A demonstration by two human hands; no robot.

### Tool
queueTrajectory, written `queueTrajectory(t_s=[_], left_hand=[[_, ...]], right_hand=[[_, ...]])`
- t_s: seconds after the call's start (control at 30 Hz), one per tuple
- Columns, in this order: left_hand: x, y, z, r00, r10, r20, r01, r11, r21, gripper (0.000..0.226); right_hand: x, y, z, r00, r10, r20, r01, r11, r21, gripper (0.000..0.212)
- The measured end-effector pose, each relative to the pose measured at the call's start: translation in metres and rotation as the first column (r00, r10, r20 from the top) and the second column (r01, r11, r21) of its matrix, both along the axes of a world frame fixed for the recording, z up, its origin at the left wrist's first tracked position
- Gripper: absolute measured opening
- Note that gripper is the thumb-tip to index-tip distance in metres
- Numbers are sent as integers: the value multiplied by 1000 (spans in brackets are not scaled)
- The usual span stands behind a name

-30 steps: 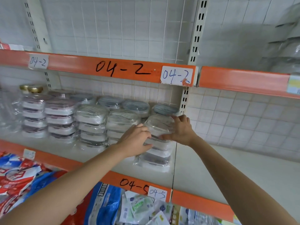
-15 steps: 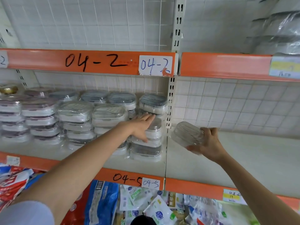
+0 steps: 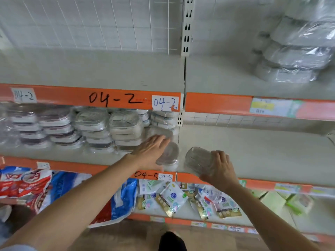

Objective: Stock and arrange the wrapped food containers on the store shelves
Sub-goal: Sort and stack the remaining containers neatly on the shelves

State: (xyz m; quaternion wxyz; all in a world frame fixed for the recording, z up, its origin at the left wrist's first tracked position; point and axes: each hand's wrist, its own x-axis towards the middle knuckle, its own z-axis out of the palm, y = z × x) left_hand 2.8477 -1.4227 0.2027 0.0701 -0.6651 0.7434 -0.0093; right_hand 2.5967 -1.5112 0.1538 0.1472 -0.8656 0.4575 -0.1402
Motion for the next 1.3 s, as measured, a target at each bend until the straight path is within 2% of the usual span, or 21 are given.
queueTrajectory(t_s=[0.13, 0.27, 0.4, 0.53, 0.6, 0.67, 0.77, 0.83, 0.97, 1.1, 1.23, 1.3], left_hand=[[-19, 50, 42, 998, -47, -45, 47, 999, -11, 107], [-30, 90, 97, 992, -54, -117, 41, 993, -109, 105], [-25, 103, 160, 993, -96, -73, 65, 936, -347, 103], [-18, 89, 221, 983, 5, -185, -96, 869, -486, 101], [-13, 79, 240, 953, 76, -294, -209, 868, -451, 102], [-7, 67, 248, 911, 148, -384, -295, 886, -358, 100], [0, 47, 247, 868, 233, -439, -359, 905, -229, 97], [5, 32, 245, 849, 251, -464, -377, 904, -201, 96], [19, -7, 255, 858, 178, -481, -349, 890, -293, 88], [21, -63, 278, 896, 91, -435, -252, 910, -329, 92], [14, -120, 280, 891, 61, -450, -237, 908, -347, 83], [10, -144, 277, 880, 69, -471, -246, 913, -326, 82]], right_hand=[[-23, 50, 49, 989, 125, -85, -131, 989, -72, 87], [-40, 76, 110, 965, 225, -132, -245, 955, -169, 89], [-45, 81, 175, 957, 285, -58, -290, 918, -269, 90], [-40, 64, 232, 951, 292, 103, -247, 917, -314, 91], [-36, 52, 255, 940, 283, 192, -225, 935, -276, 92], [-29, 37, 271, 943, 258, 208, -207, 948, -240, 92], [-18, 4, 282, 965, 224, 133, -204, 968, -149, 90], [-10, -22, 284, 974, 212, 85, -205, 975, -91, 87], [9, -74, 281, 958, 280, -60, -281, 960, -2, 87], [38, -123, 282, 949, 303, -89, -301, 953, 41, 92], [61, -158, 293, 916, 307, -258, -297, 952, 80, 110], [67, -171, 307, 916, 281, -287, -273, 960, 68, 117]])
